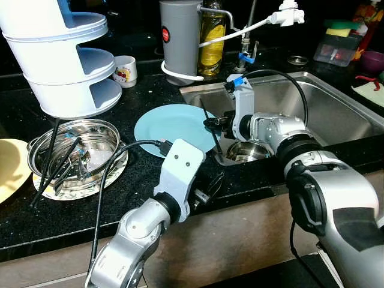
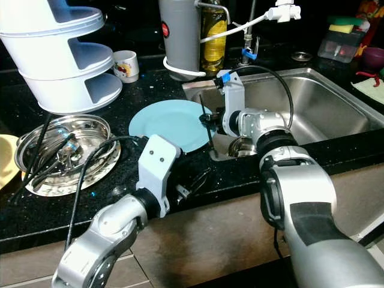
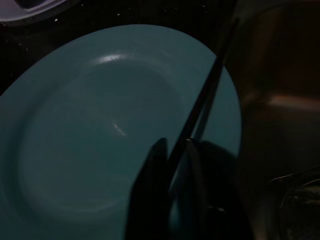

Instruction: Kitchen organization

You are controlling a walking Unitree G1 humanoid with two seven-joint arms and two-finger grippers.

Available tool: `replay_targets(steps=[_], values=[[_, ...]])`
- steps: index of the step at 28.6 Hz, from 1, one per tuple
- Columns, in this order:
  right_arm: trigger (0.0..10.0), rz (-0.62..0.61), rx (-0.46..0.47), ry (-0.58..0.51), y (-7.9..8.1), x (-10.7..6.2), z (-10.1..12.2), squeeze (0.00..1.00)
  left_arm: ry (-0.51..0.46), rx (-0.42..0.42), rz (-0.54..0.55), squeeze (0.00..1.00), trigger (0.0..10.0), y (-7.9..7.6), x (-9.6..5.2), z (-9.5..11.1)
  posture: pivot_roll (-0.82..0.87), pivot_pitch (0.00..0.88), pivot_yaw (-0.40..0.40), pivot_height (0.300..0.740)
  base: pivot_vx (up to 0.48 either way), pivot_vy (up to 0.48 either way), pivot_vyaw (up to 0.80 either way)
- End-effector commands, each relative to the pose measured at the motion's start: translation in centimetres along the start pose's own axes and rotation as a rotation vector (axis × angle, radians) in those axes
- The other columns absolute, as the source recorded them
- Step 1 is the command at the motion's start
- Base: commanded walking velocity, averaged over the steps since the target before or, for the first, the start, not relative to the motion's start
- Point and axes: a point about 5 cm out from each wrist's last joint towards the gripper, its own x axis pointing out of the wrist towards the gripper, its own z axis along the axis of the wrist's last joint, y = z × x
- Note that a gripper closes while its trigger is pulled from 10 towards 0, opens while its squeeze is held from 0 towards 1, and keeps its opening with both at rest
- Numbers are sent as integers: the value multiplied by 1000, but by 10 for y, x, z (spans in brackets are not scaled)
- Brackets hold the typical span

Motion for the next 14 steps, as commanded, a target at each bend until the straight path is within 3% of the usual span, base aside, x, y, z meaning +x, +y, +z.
replay_targets(steps=[1,2,7,8,9,10,11,12,13,14], values=[[0,-1,-60,-10,3,0,7,0,-2,2,1,0,10000,1,2,0,39,0,4,740,0,0,0],[0,-16,-130,-7,3,1,8,0,-1,4,-1,0,10000,1,2,-1,39,0,5,740,0,0,0],[0,5,-199,17,7,3,7,0,-1,6,-3,0,10000,1,2,0,39,0,6,740,0,0,0],[5529,15,-212,19,8,4,7,0,-2,7,-4,0,10000,1,2,0,40,0,6,740,0,0,0],[10000,19,-220,19,9,5,8,0,-2,7,-4,0,10000,1,2,0,40,0,6,740,0,0,0],[10000,19,-220,19,9,5,8,0,-2,7,-4,0,10000,1,2,0,40,0,6,740,0,0,0],[10000,22,-224,21,10,5,8,522,-2,8,-4,0,10000,1,2,0,40,0,6,740,0,0,0],[10000,24,-226,22,11,5,9,522,-3,8,-4,0,10000,1,2,0,40,0,6,740,0,0,0],[10000,23,-222,25,11,5,9,980,-3,8,-5,0,10000,1,2,0,38,0,8,740,0,0,0],[10000,17,-224,28,11,5,9,965,-3,7,-6,0,10000,1,3,0,37,0,8,740,0,0,0]])
